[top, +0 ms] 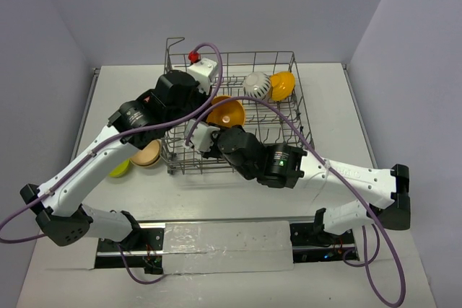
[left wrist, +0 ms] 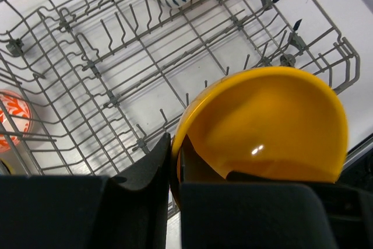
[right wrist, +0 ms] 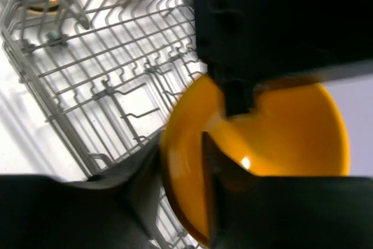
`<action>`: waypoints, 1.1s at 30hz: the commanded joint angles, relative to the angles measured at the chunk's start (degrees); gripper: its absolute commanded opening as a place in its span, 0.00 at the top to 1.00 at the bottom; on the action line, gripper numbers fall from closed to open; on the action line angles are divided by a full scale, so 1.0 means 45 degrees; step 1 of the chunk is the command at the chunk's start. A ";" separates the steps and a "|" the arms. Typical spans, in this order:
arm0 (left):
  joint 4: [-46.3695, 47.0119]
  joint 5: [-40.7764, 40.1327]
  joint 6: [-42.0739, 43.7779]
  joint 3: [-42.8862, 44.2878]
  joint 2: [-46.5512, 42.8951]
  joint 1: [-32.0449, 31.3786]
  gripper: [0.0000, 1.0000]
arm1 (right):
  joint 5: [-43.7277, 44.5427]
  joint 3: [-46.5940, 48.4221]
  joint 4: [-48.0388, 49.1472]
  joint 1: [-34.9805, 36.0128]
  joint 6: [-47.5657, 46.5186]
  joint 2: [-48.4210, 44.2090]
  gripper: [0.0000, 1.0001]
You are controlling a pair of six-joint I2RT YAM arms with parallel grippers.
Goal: Load the bowls into the dish rack
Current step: Pass from the left arm to the right
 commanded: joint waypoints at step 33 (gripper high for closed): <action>0.1560 -0.0264 0.0363 -0.0806 -0.0317 0.0072 1.00 | 0.0422 0.0339 0.0470 -0.0206 0.0966 -0.0479 1.00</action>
